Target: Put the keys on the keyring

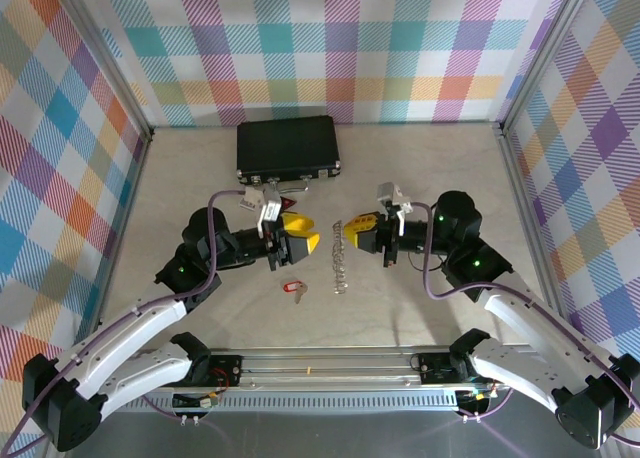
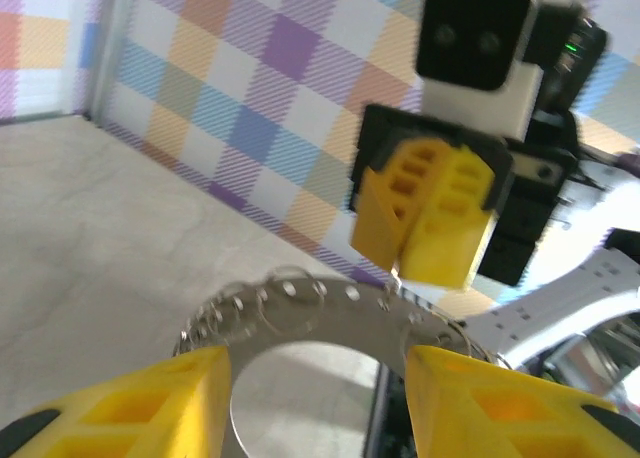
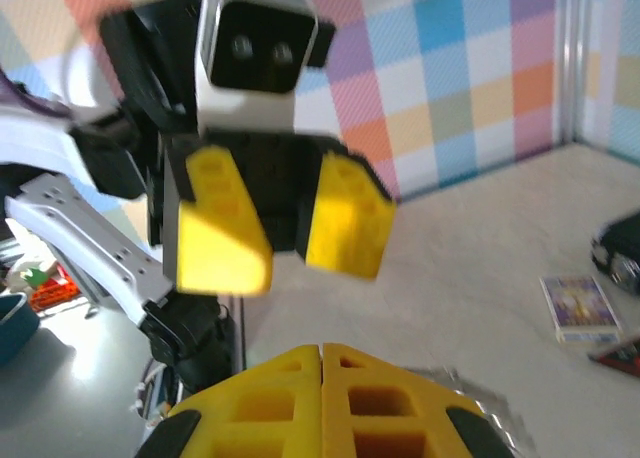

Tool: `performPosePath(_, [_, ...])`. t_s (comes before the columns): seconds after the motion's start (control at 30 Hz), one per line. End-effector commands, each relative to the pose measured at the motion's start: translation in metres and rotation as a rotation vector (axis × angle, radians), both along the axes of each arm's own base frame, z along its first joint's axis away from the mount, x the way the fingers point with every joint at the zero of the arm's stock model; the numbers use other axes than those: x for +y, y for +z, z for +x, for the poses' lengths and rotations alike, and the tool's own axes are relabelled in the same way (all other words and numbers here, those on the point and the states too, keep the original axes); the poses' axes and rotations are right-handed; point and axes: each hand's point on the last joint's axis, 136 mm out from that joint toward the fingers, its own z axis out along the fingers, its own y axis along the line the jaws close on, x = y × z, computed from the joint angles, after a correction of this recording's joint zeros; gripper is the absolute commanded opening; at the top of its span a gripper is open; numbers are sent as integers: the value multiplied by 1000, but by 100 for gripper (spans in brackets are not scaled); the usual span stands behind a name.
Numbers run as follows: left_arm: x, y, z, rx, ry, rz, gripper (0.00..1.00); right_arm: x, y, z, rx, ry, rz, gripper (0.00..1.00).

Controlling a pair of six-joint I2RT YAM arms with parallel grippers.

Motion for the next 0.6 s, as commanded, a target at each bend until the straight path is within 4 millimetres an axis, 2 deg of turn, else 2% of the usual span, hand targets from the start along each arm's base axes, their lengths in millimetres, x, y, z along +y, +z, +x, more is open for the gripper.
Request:
performPosePath(0.0, [-5, 21, -35, -109, -147, -73, 48, 1, 43, -21, -107, 122, 140, 0])
performPosePath(0.1, [-9, 24, -46, -126, -193, -89, 46, 2, 54, -25, -131, 153, 184, 0])
performPosePath(0.23, [-15, 27, -52, -137, -220, -96, 45, 2, 57, -19, -148, 116, 197, 0])
performPosePath(0.43, [-22, 18, -47, -136, -186, -77, 48, -5, 54, -12, -174, 26, 204, 0])
performPosePath(0.57, [-23, 28, -48, -165, -181, -90, 47, -8, 53, -15, -183, 27, 223, 0])
